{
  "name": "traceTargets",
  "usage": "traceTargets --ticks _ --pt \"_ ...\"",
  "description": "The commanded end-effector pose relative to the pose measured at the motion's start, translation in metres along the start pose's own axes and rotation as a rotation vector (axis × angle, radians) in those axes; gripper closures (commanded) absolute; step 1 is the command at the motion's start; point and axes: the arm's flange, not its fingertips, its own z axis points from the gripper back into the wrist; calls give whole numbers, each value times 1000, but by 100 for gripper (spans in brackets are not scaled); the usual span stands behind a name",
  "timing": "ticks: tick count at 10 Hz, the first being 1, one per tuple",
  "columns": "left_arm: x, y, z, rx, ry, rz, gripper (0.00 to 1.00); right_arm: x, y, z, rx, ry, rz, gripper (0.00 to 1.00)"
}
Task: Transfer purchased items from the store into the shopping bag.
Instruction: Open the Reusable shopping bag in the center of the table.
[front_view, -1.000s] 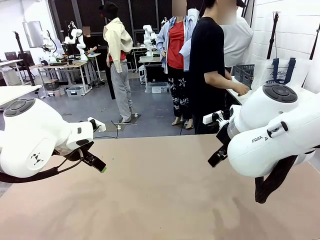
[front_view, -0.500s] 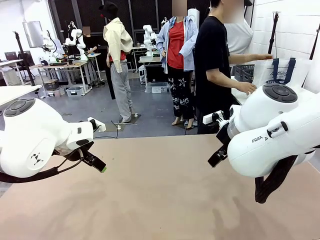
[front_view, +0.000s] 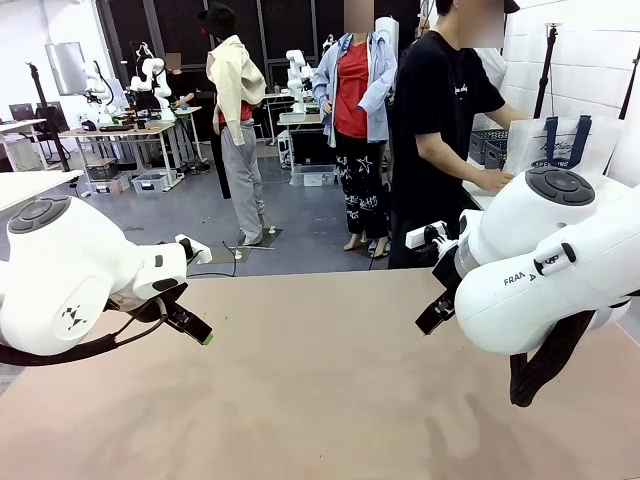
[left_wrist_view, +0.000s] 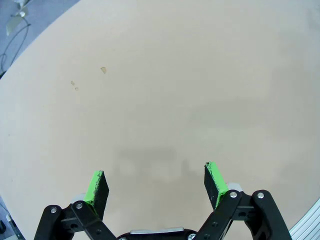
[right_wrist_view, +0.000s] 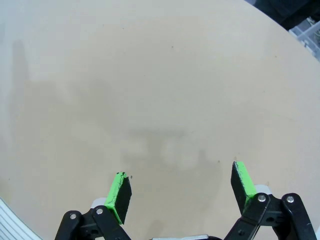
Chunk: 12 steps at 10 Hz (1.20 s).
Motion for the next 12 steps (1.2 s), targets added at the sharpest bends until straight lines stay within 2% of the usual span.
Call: traceTargets --ticks 1,12 --pt "0 1 0 0 0 2 0 0 0 0 0 0 -1 0" --pt "0 1 0 0 0 2 0 0 0 0 0 0 -1 0"
